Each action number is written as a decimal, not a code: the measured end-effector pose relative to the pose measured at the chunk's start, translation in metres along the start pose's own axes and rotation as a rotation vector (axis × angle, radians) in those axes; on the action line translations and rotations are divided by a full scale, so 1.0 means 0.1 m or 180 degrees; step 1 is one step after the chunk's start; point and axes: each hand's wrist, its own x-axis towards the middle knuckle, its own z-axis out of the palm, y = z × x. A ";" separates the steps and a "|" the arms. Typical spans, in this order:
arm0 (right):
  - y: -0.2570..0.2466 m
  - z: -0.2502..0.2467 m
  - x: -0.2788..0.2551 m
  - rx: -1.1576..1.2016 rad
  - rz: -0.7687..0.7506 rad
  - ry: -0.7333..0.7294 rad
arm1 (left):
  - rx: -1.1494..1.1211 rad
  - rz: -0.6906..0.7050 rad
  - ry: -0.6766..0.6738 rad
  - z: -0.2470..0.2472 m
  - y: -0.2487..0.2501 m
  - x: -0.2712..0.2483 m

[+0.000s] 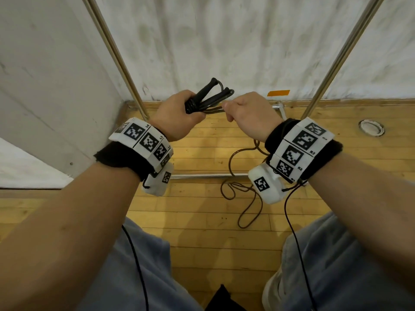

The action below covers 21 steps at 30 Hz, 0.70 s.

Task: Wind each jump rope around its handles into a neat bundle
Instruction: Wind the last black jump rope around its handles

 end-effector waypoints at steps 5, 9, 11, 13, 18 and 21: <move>-0.03 0.03 -0.08 -0.0081 -0.0022 -0.0178 | 0.0358 0.0021 -0.0144 0.16 0.00 0.03; -0.05 0.04 -0.11 -0.0138 -0.0158 -0.0245 | 0.0582 0.0003 -0.0095 0.26 0.07 0.08; -0.03 0.00 -0.11 -0.0156 -0.0144 -0.0310 | 0.0747 -0.0027 -0.0048 0.30 0.08 0.09; -0.02 -0.02 -0.12 -0.0156 -0.0144 -0.0353 | 0.0897 -0.0074 0.0027 0.32 0.07 0.09; -0.01 -0.04 -0.10 -0.0125 -0.0079 -0.0303 | 0.1235 -0.0136 0.0256 0.35 0.05 0.06; 0.01 -0.10 -0.07 -0.0439 -0.0144 -0.0312 | 0.1358 -0.0134 0.0112 0.35 0.05 0.03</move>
